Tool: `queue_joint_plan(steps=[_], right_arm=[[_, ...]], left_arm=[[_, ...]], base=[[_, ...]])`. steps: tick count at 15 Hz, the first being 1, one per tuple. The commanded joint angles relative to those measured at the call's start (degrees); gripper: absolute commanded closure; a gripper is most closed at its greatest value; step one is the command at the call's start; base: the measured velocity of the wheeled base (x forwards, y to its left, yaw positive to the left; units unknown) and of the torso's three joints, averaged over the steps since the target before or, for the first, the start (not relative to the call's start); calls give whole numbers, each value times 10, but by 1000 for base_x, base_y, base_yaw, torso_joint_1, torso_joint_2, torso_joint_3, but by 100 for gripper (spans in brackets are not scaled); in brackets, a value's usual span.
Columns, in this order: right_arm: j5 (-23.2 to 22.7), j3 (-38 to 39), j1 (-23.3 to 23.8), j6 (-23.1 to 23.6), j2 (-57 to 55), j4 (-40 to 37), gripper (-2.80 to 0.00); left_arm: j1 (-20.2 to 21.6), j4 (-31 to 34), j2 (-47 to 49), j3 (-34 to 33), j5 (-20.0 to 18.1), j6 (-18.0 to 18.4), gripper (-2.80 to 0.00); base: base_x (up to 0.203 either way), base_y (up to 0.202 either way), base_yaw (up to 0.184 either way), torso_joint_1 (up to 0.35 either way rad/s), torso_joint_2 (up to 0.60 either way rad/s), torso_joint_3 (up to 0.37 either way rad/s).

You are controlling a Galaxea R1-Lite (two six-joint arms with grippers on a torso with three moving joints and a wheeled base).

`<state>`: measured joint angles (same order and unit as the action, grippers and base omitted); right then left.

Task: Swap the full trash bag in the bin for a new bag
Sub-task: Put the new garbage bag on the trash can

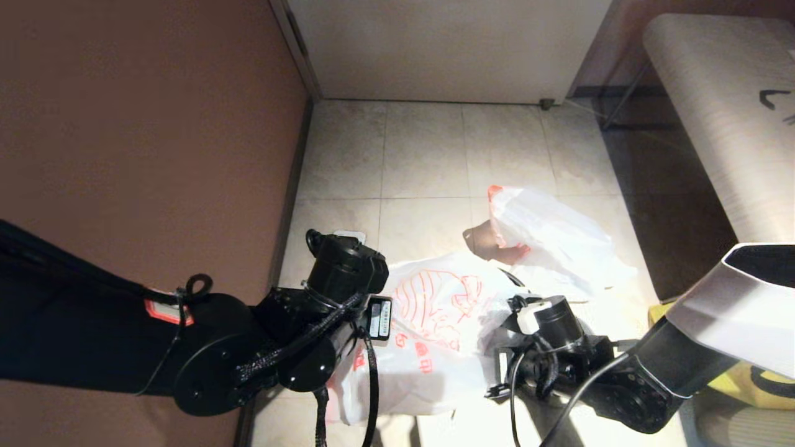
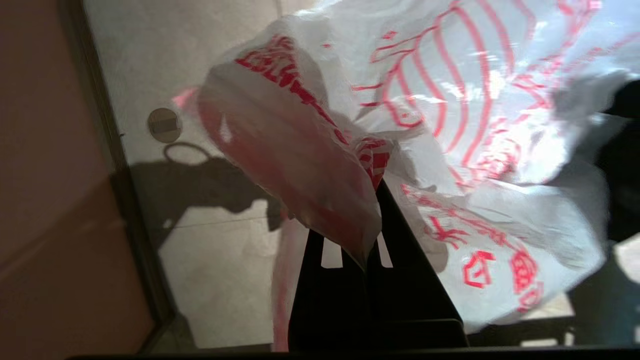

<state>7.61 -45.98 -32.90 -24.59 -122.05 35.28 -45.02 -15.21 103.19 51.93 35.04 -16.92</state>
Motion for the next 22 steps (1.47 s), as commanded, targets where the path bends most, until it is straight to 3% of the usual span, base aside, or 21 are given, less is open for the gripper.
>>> queue_joint_plan(steps=[1,5,8,14,22], right_arm=[[0,-49,-3,-1,-10,3,0],[4,-123,-2,-2,-35,3,0],[8,-175,1,0,-78,3,0],[65,-253,13,106,-198,-2,0],[79,-276,24,139,-217,-25,0]], left_arm=[[-18,-2,-10,2,3,-3,0],[-49,-9,4,3,-4,-12,0],[-68,-57,15,-7,-10,-14,0],[-77,-141,13,-33,-33,-11,0],[-137,-162,49,-28,-40,-9,0]], base=[[0,0,0,0,0,0],[0,0,0,0,0,0],[0,0,0,0,0,0],[0,0,0,0,0,0],[0,0,0,0,0,0]])
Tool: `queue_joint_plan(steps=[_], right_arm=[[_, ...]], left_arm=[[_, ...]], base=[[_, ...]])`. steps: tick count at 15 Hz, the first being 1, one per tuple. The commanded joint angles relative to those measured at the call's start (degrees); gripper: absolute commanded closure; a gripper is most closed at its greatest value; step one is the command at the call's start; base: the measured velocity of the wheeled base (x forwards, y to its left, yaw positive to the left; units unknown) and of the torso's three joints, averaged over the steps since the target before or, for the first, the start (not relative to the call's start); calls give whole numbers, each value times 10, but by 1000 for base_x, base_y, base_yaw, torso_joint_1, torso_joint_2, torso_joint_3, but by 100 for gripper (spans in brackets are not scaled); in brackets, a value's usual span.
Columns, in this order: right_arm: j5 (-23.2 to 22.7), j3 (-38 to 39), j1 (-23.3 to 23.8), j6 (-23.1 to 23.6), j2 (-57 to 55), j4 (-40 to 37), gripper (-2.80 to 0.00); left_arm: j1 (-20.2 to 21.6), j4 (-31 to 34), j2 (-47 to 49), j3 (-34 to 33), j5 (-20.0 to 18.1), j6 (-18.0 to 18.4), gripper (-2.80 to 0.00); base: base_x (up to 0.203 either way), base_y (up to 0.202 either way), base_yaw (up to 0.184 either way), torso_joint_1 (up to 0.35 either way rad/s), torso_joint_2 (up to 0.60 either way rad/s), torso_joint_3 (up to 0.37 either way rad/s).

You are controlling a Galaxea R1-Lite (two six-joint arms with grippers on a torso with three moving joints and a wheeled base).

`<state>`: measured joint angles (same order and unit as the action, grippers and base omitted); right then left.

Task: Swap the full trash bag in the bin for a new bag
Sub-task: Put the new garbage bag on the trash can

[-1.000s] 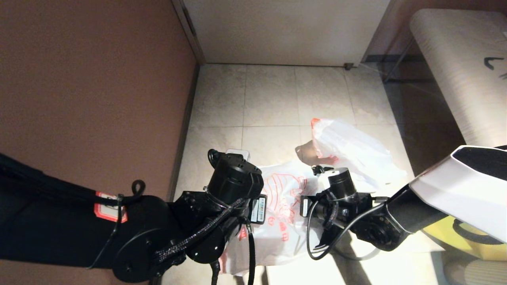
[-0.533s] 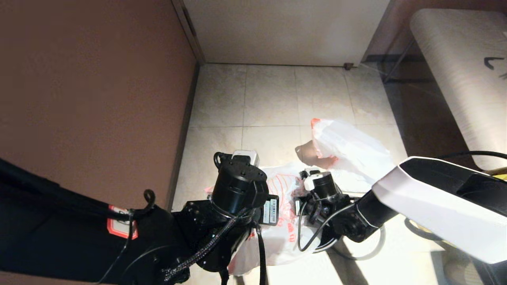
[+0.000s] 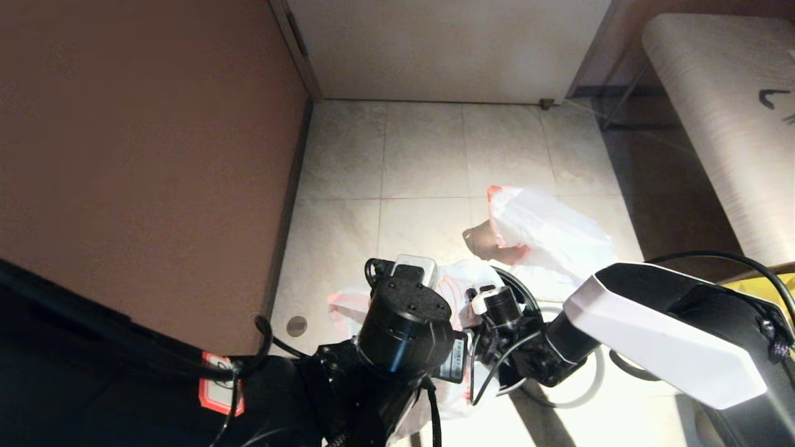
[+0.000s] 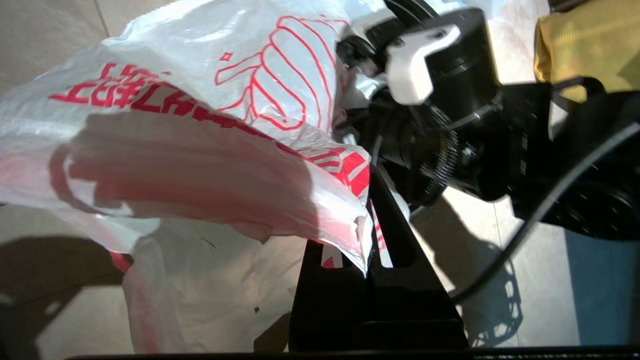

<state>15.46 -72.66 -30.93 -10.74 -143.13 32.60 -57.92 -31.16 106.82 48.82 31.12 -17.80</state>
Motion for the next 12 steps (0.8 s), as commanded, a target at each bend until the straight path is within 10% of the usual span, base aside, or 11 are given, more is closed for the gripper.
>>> queue_joint_plan(steps=[1,12], right_arm=[[1,-11,6,0,-7,2,0],[23,-99,20,57,-89,-52,0]], left_arm=[[-11,-2,15,2,-4,0,0],[-2,-58,-66,-114,-27,22,0]], base=[[0,0,0,0,0,0],[0,0,0,0,0,0]])
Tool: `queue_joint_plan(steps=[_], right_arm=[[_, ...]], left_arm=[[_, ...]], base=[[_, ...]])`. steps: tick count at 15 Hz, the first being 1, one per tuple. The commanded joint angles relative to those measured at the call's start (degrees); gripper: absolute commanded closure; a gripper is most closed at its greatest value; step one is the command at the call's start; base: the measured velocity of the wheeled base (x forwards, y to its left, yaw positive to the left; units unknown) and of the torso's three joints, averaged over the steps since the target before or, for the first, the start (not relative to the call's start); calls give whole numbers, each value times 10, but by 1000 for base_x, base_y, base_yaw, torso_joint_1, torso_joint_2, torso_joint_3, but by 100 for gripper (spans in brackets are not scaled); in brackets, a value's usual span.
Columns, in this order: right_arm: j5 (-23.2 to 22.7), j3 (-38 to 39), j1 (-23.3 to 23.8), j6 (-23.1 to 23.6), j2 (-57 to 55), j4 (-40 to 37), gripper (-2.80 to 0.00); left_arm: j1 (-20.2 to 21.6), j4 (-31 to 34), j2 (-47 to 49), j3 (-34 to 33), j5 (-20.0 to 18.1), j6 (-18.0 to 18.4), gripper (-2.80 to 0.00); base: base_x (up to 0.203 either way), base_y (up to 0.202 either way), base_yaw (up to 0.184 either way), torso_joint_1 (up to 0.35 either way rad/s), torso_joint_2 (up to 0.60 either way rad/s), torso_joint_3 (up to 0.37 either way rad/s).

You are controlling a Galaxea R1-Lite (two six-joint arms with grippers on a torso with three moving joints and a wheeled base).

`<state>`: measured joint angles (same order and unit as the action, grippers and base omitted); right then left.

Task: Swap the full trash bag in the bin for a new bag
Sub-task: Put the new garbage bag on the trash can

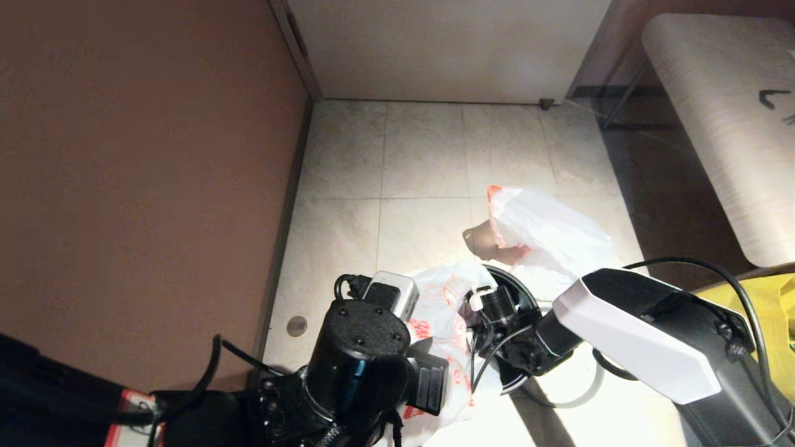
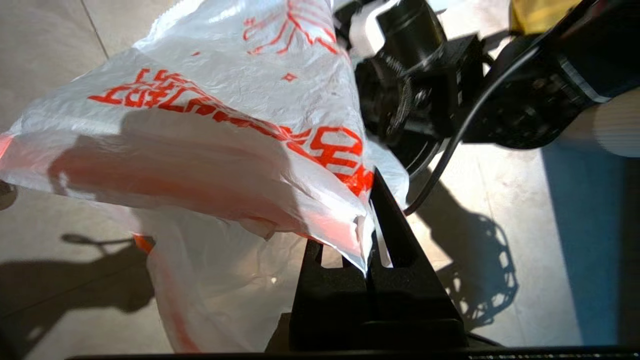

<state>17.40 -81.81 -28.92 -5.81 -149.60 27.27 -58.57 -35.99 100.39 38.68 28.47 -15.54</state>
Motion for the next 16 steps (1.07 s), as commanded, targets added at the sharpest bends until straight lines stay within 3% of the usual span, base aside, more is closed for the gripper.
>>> queue_joint_plan(steps=[1,11,12,13,16], right_arm=[[11,-10,0,24,-34,1,0],[13,-74,5,67,-78,1,0],[13,-77,5,67,-81,1,0],[12,-77,5,67,-83,1,0],[13,-78,5,67,-90,1,0]], left_arm=[[6,-11,-2,-14,-6,-1,0],[11,-12,12,-16,-15,1,0],[11,-13,14,-15,-17,1,-200],[11,-13,13,-13,-17,1,-280],[10,-13,-16,-15,-14,6,-280]], base=[[0,0,0,0,0,0],[0,0,0,0,0,0],[0,0,0,0,0,0],[0,0,0,0,0,0],[0,0,0,0,0,0]])
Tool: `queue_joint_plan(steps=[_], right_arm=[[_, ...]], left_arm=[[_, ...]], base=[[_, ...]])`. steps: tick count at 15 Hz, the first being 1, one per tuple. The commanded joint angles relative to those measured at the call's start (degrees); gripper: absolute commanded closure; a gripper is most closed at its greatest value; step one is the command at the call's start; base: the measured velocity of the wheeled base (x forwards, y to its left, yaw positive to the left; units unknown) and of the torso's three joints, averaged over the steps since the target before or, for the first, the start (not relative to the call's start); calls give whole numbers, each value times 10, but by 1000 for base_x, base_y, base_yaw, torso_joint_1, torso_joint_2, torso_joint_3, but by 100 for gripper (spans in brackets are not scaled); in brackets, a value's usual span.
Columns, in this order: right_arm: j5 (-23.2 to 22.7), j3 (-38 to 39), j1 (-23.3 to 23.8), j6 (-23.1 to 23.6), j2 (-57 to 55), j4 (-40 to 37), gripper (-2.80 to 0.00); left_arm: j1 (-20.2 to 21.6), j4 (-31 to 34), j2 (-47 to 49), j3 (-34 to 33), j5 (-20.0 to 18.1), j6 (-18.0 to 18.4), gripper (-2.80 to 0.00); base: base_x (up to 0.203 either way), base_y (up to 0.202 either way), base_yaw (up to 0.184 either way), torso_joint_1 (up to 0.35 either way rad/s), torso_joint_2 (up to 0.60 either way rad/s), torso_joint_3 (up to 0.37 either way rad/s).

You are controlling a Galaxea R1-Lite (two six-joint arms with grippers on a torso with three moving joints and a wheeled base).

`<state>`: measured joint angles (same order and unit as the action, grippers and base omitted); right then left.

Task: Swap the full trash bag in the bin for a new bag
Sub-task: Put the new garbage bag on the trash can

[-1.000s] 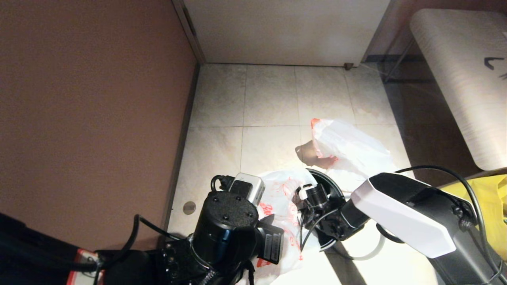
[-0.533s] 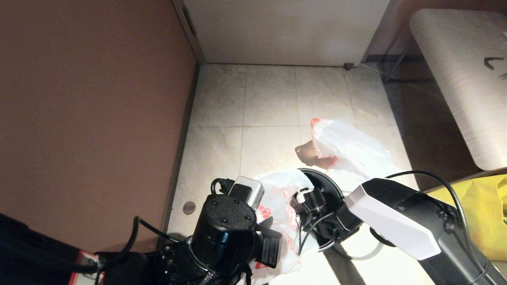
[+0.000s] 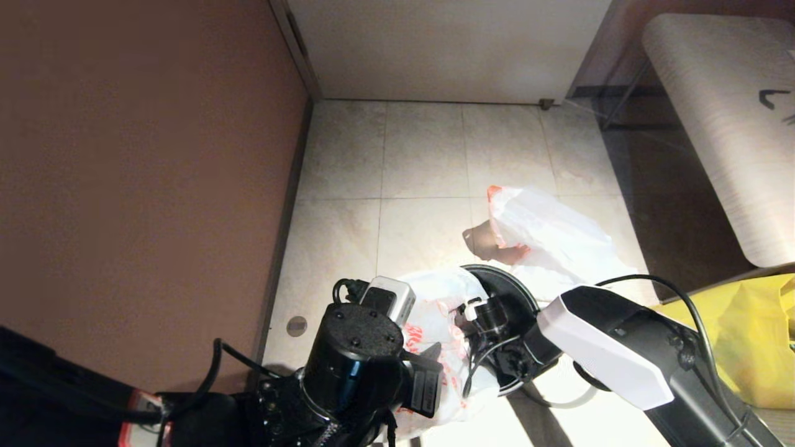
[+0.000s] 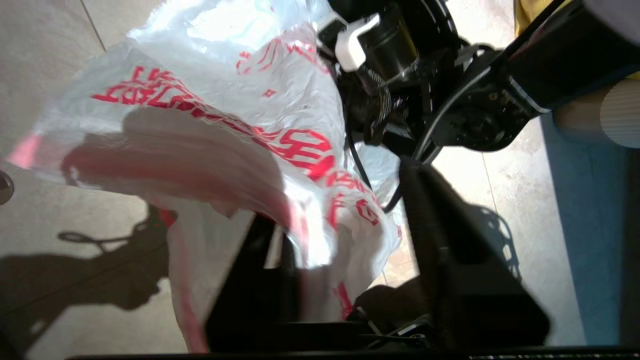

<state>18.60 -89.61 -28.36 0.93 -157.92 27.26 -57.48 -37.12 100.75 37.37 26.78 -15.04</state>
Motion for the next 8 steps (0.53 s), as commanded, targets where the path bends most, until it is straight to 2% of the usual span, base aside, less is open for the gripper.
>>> queue_joint_plan(steps=[1,5,8], right_arm=[[2,1,0,0,-7,2,0],[27,1,-2,22,-29,0,0],[31,-19,-1,32,-44,-14,0]], left_arm=[[0,-1,-43,-5,3,8,-280],[22,1,-136,-40,2,27,-280],[22,-2,-118,-50,1,4,-280]], base=[[0,0,0,0,0,0],[0,0,0,0,0,0],[0,0,0,0,0,0]])
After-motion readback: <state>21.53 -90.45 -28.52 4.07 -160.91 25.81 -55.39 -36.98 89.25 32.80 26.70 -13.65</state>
